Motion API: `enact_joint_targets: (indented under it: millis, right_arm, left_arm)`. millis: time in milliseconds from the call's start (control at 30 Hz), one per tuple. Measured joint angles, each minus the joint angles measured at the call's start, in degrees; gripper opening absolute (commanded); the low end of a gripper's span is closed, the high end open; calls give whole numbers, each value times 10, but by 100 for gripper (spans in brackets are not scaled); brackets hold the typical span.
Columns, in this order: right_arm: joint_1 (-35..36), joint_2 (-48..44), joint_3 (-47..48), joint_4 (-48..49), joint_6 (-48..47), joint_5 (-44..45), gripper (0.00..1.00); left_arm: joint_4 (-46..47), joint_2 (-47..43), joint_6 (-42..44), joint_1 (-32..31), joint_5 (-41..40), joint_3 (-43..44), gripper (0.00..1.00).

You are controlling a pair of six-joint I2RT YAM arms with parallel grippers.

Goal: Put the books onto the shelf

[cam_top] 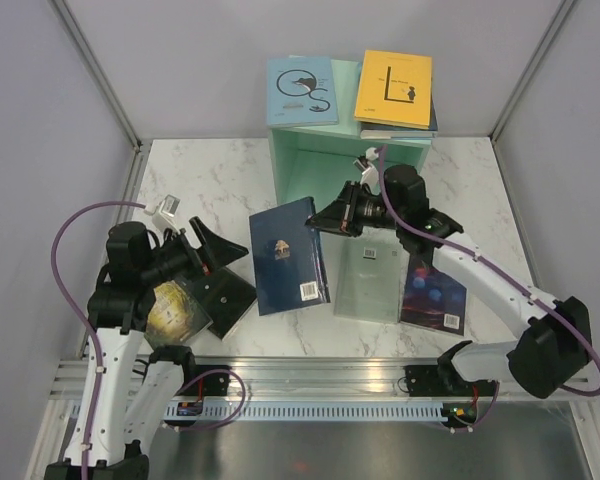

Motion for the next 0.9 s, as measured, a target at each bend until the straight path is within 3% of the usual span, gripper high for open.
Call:
enact_joint_targets:
  millis: [267,633,733,767,900]
  right_arm:
    - [-39,-40,49,-4,59,-1,0]
    - [-43,-45,16,102,164,-9,0]
    - [-43,-45,0,141,195,-7,0]
    - [-43,-45,-4,153,203,-7,0]
    - [-43,-45,-15,193,228,-6,0]
  left_arm:
    - [60,-17,-28,-2,53,-23,100]
    - [273,-34,-183,-2,125,-123,99]
    - [343,-31,-235,-2,135,-139,91]
    - [370,-31,-255,-2,137,-147,82]
    - [484,-20,-337,-2,153,-176,66]
